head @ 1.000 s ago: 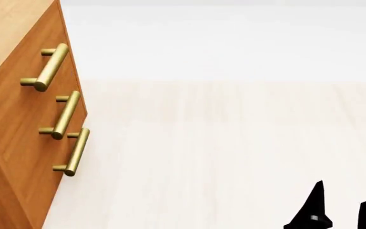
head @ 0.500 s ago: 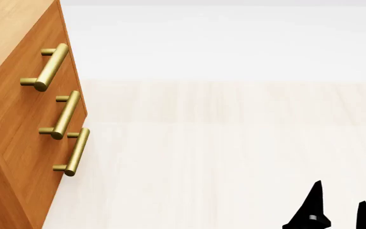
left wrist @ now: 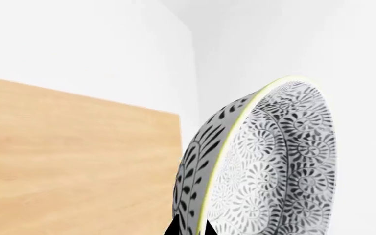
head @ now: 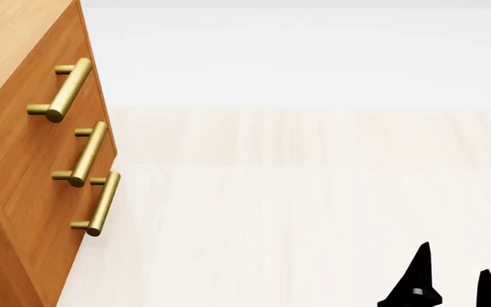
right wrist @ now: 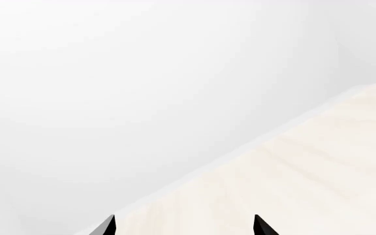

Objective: Put the bowl on top of the cabinet.

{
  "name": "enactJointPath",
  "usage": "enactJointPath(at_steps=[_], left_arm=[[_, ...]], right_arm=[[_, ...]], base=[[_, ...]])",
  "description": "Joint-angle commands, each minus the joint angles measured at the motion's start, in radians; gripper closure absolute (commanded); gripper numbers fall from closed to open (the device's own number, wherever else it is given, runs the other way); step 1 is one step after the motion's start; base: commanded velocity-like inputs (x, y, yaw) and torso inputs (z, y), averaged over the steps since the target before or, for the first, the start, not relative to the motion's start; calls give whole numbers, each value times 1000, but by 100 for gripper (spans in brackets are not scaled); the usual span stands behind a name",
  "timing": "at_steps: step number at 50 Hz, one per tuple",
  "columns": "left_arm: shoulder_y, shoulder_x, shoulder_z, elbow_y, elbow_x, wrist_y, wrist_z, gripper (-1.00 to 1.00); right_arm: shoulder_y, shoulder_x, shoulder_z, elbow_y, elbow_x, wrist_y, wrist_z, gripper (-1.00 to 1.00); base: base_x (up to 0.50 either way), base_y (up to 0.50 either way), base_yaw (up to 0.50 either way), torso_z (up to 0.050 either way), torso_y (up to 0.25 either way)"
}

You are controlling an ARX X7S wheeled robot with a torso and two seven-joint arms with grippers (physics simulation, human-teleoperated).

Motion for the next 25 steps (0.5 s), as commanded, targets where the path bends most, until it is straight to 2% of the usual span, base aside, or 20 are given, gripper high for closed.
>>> enactJointPath(at_steps=[1,25], left_arm=[[18,-19,-35,59,67,52,-7,100],[145,-75,-65,73,19,43,41,100]], right_arm=[[2,-14,17,5,-4,7,-44,-100],[9,-18,14,12,-15,12,-41,-100]], base=[[0,0,0,0,0],[0,0,0,0,0]])
